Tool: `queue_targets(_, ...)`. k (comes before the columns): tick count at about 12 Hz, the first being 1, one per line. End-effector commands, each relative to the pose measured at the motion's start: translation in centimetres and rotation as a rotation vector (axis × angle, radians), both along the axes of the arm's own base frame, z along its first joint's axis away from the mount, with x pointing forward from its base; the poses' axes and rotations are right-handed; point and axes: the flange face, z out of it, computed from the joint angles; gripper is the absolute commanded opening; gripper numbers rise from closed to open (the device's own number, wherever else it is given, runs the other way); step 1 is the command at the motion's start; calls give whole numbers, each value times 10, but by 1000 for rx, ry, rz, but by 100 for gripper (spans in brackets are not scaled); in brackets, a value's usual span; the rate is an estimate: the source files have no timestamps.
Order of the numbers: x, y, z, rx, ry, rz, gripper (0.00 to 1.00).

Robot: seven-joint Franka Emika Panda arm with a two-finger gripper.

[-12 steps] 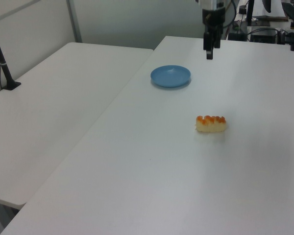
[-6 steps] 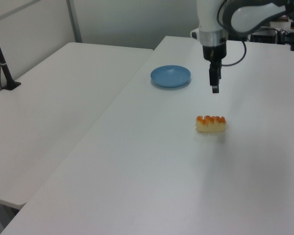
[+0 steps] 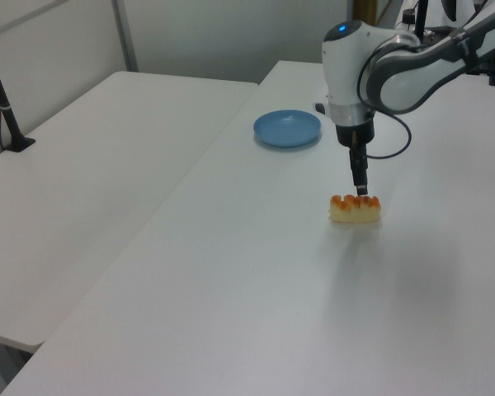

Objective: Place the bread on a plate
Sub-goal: 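Move the open gripper over the orange-topped bread roll and lower it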

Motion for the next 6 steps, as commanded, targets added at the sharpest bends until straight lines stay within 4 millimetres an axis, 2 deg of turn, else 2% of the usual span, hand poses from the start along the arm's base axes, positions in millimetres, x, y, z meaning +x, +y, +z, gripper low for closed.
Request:
queue_targets(1,-1,1,-22,-6,-7,37,97)
queue_targets(4,3,3,-34,-6,-17,25,97)
queue_targets(6,2,16,-54,-14,-7,20,91)
